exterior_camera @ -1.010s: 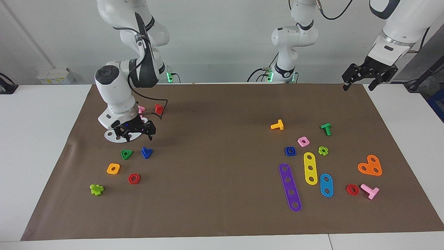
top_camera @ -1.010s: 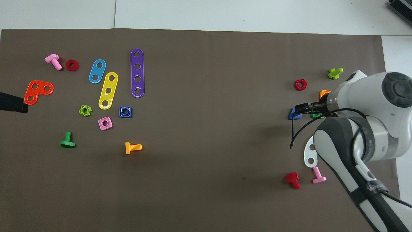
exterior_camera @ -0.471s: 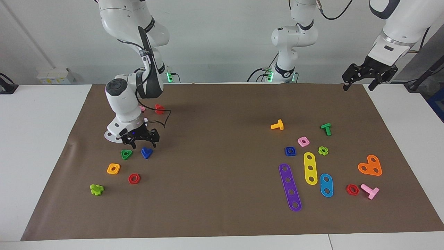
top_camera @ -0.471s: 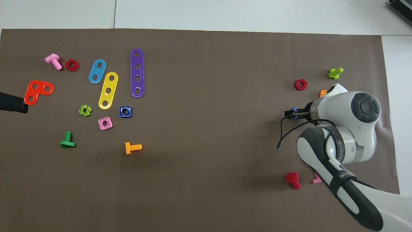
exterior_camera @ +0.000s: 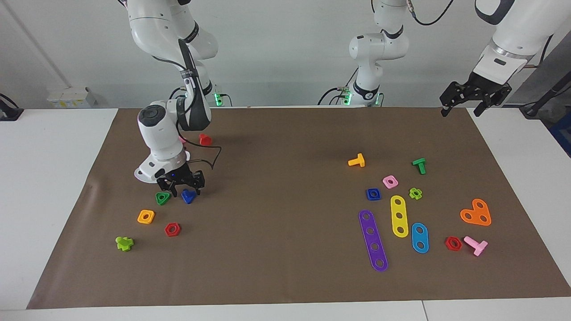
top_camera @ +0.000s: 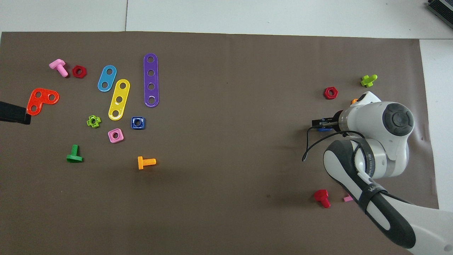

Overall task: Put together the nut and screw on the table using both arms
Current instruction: 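Reach the right gripper down and grasp the blue bolt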

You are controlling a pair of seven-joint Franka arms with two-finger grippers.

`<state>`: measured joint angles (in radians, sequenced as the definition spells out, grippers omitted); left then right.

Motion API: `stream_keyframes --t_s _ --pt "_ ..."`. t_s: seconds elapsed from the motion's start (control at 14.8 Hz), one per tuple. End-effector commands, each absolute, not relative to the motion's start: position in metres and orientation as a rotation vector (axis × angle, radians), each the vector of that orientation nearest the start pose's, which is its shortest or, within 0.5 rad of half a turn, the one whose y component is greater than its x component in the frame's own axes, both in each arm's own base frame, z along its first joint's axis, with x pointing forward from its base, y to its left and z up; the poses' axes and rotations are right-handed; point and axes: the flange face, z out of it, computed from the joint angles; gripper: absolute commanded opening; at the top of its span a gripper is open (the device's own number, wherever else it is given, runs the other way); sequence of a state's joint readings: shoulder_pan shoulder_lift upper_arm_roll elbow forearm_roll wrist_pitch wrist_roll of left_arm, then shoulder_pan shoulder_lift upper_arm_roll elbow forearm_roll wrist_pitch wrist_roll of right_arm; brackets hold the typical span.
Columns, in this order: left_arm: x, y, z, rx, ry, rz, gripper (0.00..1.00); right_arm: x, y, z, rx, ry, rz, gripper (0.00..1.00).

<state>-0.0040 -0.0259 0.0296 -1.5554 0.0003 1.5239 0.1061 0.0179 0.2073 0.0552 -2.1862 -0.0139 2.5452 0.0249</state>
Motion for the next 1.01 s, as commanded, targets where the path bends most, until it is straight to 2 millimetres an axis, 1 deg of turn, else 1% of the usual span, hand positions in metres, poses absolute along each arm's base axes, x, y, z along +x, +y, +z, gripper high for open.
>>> stream_keyframes --t_s 0.0,0.07,0.2,0.27,0.47,0.74,0.94 --pt "0.5314 0.0165 0.6430 -3.143 0.104 0.017 1.00 0.5691 0.0388 0.3062 -3.107 -0.135 -0.260 0.71" --pt "0.5314 0.0165 0.6430 -3.143 0.104 0.017 1.00 0.5691 0.0389 0.3062 -3.110 -0.143 -0.261 0.65" --pt "0.5314 0.0165 0.6430 -3.143 0.104 0.017 1.00 0.5693 0.0381 0.3064 -3.112 -0.145 -0.264 0.60" --pt "0.5314 0.0165 0.6430 -3.143 0.104 0.017 1.00 0.5694 0.0372 0.3064 -3.112 -0.142 -0.264 0.56" --pt "0.5314 0.0165 0.6430 -3.143 0.104 0.017 1.00 0.5694 0.0355 0.3047 -3.113 -0.138 -0.259 0.52" --pt "0.5314 0.0167 0.6430 -3.142 0.104 0.017 1.00 0.5694 0.0355 0.3038 -3.114 -0.137 -0.257 0.40" --pt "0.5314 0.0165 0.6430 -3.143 0.104 0.017 1.00 0.5692 0.0355 0.3036 -3.115 -0.139 -0.254 0.34"
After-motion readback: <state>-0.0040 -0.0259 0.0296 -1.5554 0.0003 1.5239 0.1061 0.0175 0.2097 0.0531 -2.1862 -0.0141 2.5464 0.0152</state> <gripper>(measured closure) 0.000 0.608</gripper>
